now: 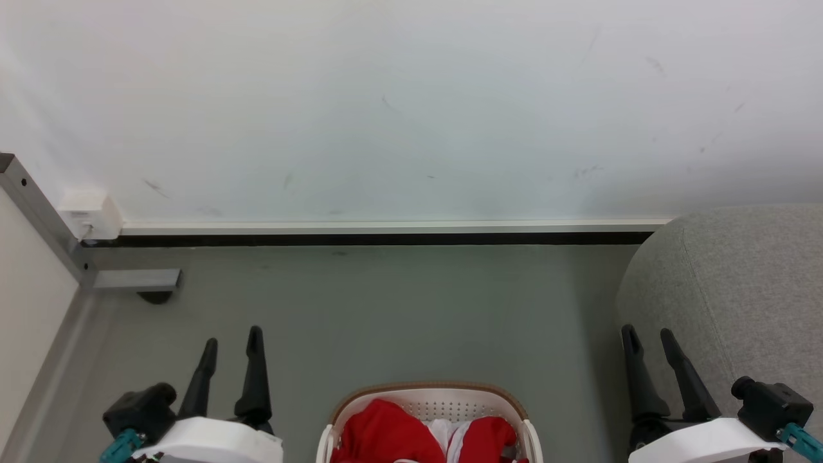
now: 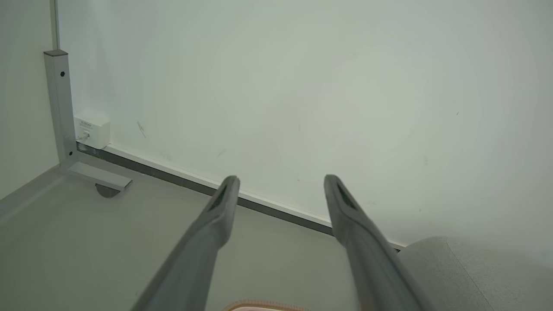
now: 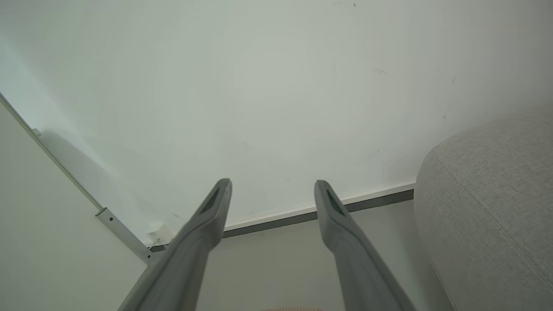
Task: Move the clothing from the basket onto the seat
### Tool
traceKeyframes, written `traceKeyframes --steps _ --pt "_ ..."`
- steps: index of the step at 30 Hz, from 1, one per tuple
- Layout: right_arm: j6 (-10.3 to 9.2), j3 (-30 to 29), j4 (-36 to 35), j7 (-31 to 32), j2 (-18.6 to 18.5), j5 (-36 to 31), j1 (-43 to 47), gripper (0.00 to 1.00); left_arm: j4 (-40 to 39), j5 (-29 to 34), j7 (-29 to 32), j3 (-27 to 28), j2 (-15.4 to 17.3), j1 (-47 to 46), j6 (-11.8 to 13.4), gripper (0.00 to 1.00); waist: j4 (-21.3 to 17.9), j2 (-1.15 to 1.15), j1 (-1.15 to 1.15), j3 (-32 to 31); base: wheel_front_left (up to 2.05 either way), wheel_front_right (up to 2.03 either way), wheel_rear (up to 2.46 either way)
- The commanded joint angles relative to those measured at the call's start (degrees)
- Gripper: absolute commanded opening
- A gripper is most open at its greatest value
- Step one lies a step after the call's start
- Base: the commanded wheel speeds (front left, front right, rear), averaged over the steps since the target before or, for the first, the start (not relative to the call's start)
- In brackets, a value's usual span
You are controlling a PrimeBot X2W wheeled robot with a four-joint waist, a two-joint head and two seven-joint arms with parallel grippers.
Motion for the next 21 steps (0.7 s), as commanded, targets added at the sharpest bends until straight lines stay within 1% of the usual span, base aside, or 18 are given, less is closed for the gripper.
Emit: traceKeyframes --steps 1,12,21 --pt "-0.08 0.2 0.1 -0.6 -0.2 -1.9 -1.1 1.0 -0.5 2.4 -0.9 -0.2 0.5 -0.9 0.3 1.0 0.0 0.0 0.0 0.0 0.0 0.0 0.0" --pt "-0.09 1.1 0.7 -2.0 -0.1 -6.9 -1.7 1.0 -0.5 7.9 -2.3 -0.8 0.5 -1.0 0.7 1.0 -0.1 0.0 0.0 0.2 0.0 0.0 0.0" --pt "-0.09 1.8 0.9 -3.0 -0.1 -9.9 -1.6 1.0 0.2 11.2 -3.3 -1.0 0.6 -0.9 0.7 1.0 -0.1 0.0 0.0 0.2 0.0 0.0 0.0"
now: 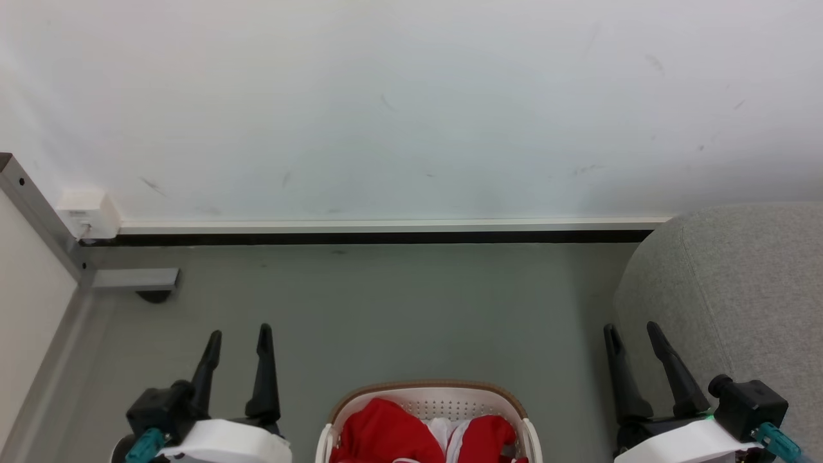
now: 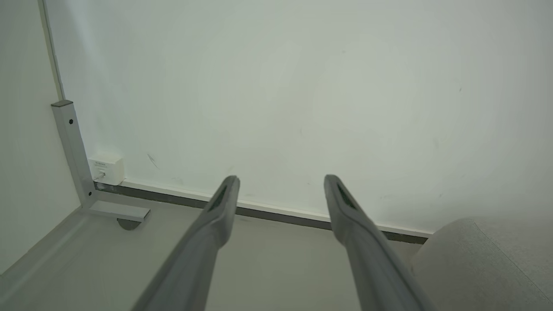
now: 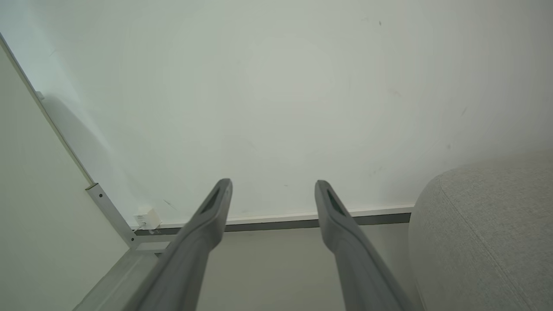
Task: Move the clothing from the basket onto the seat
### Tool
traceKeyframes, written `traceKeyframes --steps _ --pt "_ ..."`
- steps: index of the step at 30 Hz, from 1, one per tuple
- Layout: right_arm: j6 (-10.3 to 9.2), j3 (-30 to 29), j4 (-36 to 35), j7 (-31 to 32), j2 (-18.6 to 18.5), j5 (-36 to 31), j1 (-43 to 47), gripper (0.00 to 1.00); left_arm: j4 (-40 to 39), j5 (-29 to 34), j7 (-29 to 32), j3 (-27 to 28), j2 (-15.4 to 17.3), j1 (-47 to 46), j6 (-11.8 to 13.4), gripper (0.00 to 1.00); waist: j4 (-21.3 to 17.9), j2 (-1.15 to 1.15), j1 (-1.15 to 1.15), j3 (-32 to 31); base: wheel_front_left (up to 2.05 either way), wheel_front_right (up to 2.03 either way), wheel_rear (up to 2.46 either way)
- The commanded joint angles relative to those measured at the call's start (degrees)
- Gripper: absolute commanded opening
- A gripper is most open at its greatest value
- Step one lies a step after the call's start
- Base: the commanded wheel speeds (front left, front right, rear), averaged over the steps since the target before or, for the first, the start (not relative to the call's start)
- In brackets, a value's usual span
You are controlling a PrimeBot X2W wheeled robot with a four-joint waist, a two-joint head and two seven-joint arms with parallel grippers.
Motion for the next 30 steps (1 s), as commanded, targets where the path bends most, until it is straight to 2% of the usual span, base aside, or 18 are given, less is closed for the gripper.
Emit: traceKeyframes --steps 1,23,30 --pt "-0.09 0.1 -0.1 -0.4 -0.2 -1.0 -0.7 1.0 -0.1 1.2 -0.5 0.0 0.5 -0.6 0.1 1.0 0.0 0.0 0.0 0.0 0.0 0.0 0.0" --pt "-0.12 1.9 0.6 -2.7 -0.2 -8.5 -1.1 1.0 0.4 10.1 -2.8 -0.9 0.6 -0.8 1.0 1.0 0.0 0.0 0.0 0.0 0.0 0.0 0.0" --pt "-0.12 1.9 0.7 -2.9 -0.2 -9.2 -1.2 1.0 0.7 10.4 -3.0 -1.0 0.5 -0.8 1.2 1.0 0.1 0.0 0.0 -0.1 0.0 0.0 0.0"
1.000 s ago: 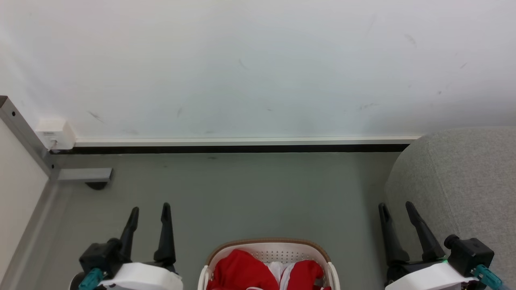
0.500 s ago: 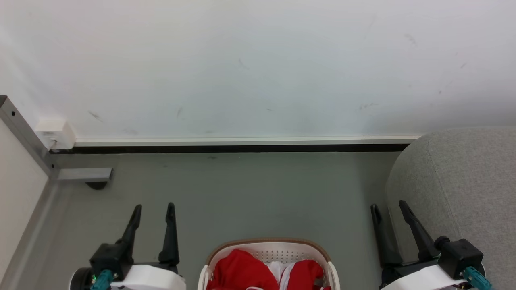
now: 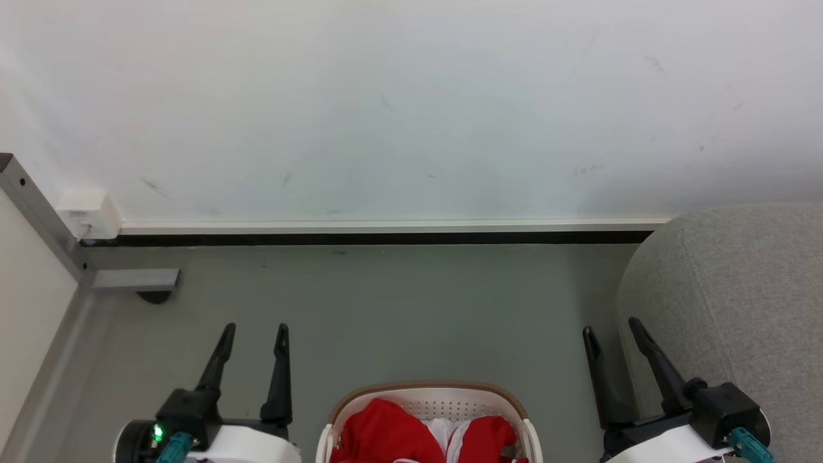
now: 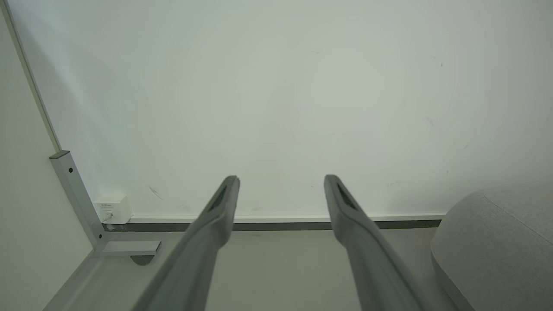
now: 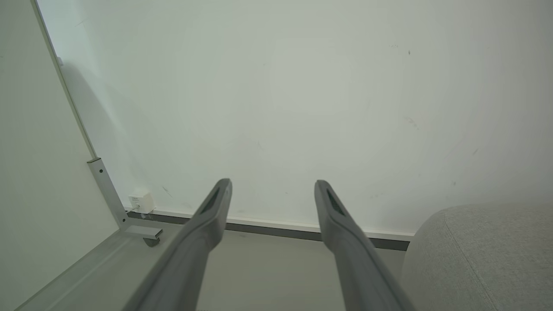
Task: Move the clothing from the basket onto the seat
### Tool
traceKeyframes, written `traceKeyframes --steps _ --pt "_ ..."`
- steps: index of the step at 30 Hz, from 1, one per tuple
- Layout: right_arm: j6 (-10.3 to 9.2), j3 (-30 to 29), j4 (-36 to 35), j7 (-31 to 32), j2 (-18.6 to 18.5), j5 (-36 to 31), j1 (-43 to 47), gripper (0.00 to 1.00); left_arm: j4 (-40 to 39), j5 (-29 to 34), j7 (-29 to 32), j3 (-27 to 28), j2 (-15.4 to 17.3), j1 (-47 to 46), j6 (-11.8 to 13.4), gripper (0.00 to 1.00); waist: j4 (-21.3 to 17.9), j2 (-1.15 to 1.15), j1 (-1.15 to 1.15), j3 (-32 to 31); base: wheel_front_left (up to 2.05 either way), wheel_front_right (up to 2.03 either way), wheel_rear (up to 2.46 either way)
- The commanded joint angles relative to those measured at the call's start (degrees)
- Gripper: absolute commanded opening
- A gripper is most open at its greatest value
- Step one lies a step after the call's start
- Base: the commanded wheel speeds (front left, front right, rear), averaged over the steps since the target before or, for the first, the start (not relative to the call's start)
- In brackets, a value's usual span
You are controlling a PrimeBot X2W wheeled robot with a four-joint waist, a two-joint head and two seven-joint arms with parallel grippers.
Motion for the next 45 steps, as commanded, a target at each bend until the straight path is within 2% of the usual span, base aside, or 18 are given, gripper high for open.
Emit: traceKeyframes --steps 1,18,25,36,45 --pt "-0.12 -0.2 0.3 0.0 -0.2 -0.1 -0.5 1.0 0.1 0.1 -0.1 0.0 0.4 -0.5 0.2 1.0 0.0 0.0 0.0 0.0 0.0 0.0 0.0" --pt "-0.12 -0.1 0.8 0.0 -0.2 0.1 -0.7 1.0 0.1 -0.5 -0.1 0.4 0.4 -0.5 0.3 1.0 -0.6 0.0 0.0 0.1 0.0 0.0 0.0" --pt "-0.12 -0.5 0.5 0.0 -0.2 0.0 -0.8 1.0 0.1 -0.1 -0.1 0.9 0.4 -0.3 -0.2 1.0 -3.2 0.0 0.0 1.0 0.0 0.0 0.0" --pt "-0.12 -0.6 -0.6 0.0 -0.2 0.6 -3.8 1.0 1.1 0.5 -0.1 2.1 0.4 -3.3 -1.5 1.0 -9.2 0.0 0.0 7.8 0.0 0.0 0.0" --pt "-0.12 -2.8 -3.2 0.0 -0.1 1.4 -8.2 1.0 9.4 3.0 -0.1 0.1 1.7 -8.7 -4.6 1.0 -12.9 0.0 0.0 16.3 0.0 0.0 0.0"
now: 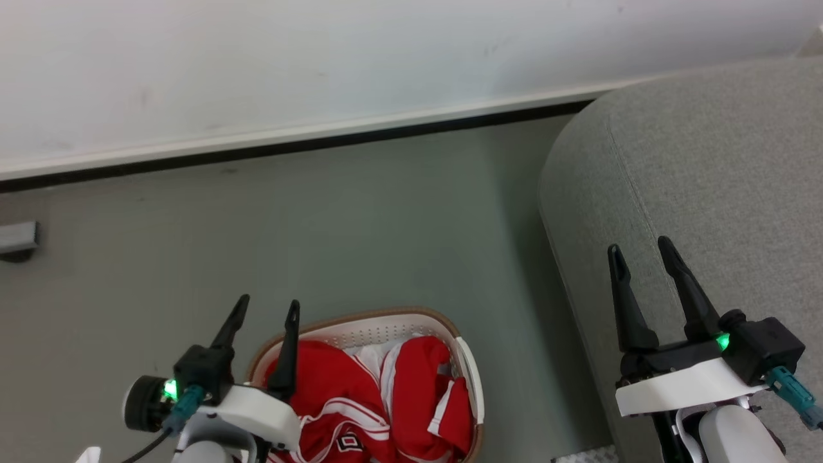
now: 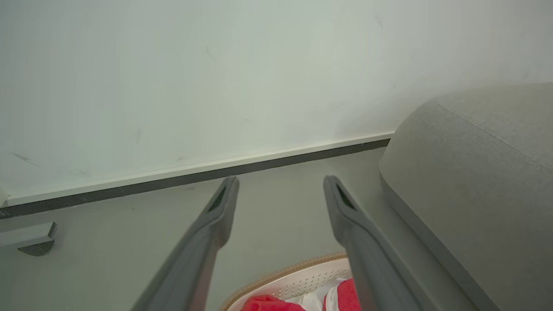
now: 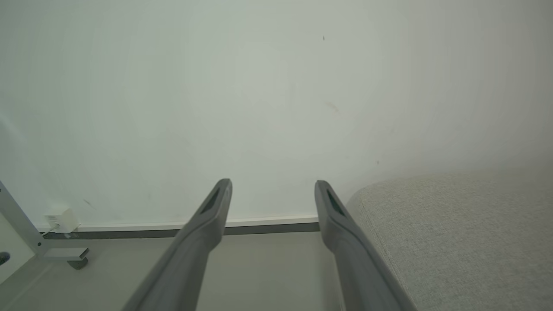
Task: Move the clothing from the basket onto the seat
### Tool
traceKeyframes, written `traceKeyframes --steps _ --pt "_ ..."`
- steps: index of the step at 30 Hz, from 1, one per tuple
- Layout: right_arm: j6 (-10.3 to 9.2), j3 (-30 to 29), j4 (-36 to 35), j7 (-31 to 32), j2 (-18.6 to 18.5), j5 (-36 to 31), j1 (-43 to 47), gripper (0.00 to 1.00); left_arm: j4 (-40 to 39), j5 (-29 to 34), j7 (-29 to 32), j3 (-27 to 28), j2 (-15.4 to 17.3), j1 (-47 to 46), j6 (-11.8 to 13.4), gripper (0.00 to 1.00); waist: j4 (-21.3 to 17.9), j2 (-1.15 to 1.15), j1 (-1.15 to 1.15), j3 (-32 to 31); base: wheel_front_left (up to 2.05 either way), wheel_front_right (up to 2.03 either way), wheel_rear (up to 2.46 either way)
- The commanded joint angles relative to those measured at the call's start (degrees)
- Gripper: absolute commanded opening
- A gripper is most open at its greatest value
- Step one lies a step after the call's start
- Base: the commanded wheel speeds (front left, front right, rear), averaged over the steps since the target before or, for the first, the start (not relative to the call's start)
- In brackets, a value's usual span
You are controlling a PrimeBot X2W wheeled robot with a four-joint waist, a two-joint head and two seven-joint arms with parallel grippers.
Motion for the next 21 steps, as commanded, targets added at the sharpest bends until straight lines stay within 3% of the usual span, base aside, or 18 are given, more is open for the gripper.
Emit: traceKeyframes --steps 1,21 --pt "-0.12 -0.3 -0.5 0.1 -0.1 0.2 -0.9 1.0 1.6 0.7 0.0 -0.5 0.6 -1.2 -0.4 1.0 -1.8 0.0 -0.01 3.3 0.0 0.0 0.0" --pt "-0.12 -1.7 -6.1 0.1 -0.1 1.1 -9.3 1.0 37.2 11.6 0.0 -13.4 8.6 -19.2 -3.7 1.0 -5.3 0.0 -0.01 19.0 0.0 0.0 0.0"
